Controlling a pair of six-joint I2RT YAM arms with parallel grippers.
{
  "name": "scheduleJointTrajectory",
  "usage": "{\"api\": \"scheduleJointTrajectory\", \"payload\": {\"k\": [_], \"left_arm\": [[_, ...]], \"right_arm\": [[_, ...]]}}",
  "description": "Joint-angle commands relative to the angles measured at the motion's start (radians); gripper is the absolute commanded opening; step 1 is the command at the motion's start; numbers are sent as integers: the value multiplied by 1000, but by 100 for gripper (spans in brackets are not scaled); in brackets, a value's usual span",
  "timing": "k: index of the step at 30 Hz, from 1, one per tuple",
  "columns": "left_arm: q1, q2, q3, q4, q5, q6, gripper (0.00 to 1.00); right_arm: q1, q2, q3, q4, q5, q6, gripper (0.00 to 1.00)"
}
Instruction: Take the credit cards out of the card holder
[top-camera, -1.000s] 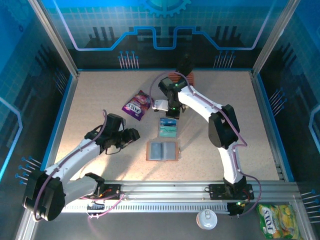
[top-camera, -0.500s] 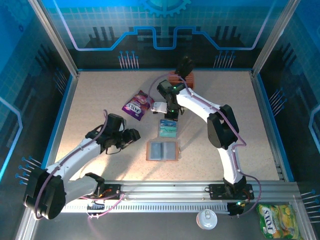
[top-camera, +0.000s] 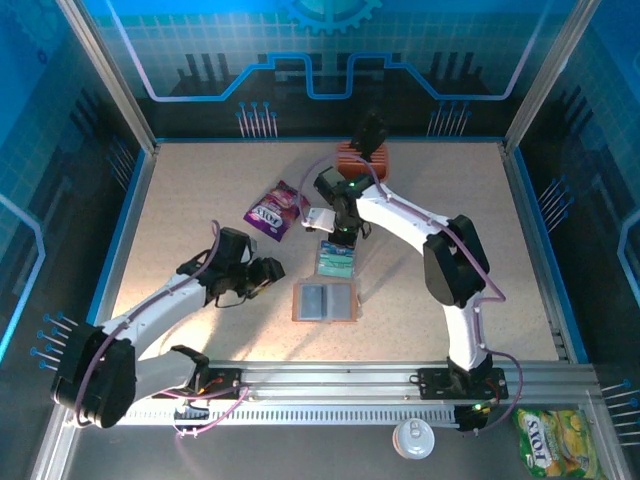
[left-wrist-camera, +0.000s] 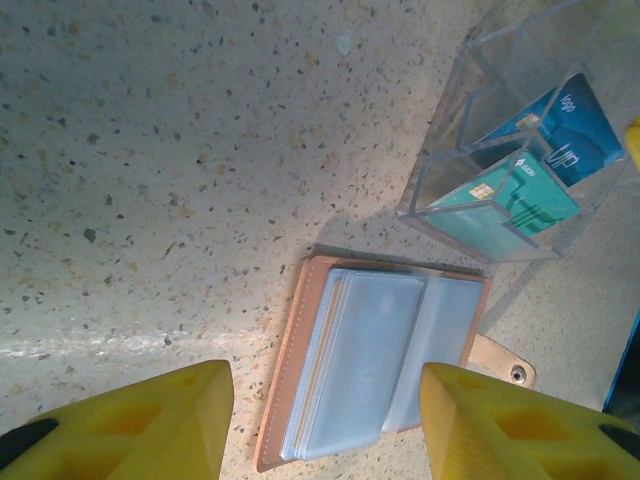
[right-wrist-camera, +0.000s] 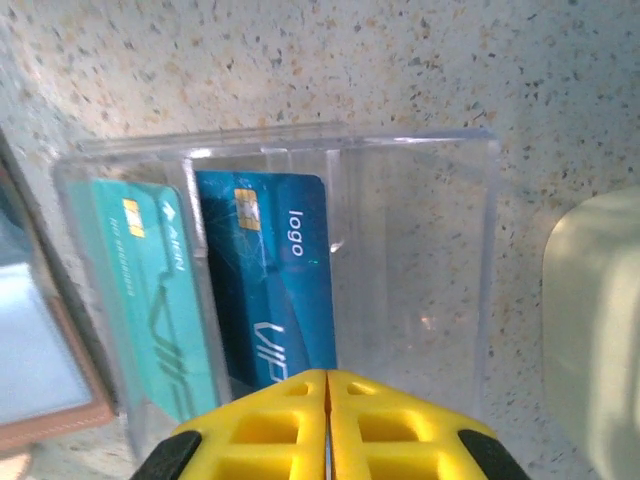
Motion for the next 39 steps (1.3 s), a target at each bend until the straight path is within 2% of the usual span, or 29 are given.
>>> {"api": "scheduleJointTrajectory", "payload": {"k": [1,8,13,18,26,31,39], "left_arm": [[6,26,-23,69,54,-26,52],[-33,88,-15,97,66,-32,51],[-73,136,-4,101,55,-47,50],[-112,192,20,100,49,-47,50],[-171,224,53,106,-3,-57,48],[-181,228,36,117,-9,-65,41],[-206,212,23,88,-39,-59,27]], "right_arm": [[33,-83,-71,84,-33,171,11],[89,-214,-279,250,-92,439,14],[114,-275,-410,333,-192,579,17],[135,-326,-527,440,-242,718,22],[139,-372,-698,692,-363,1031,21],[146,-377,-753,784,-401,1157,20],[149,-372,-758,733,-375,1212,19]]}}
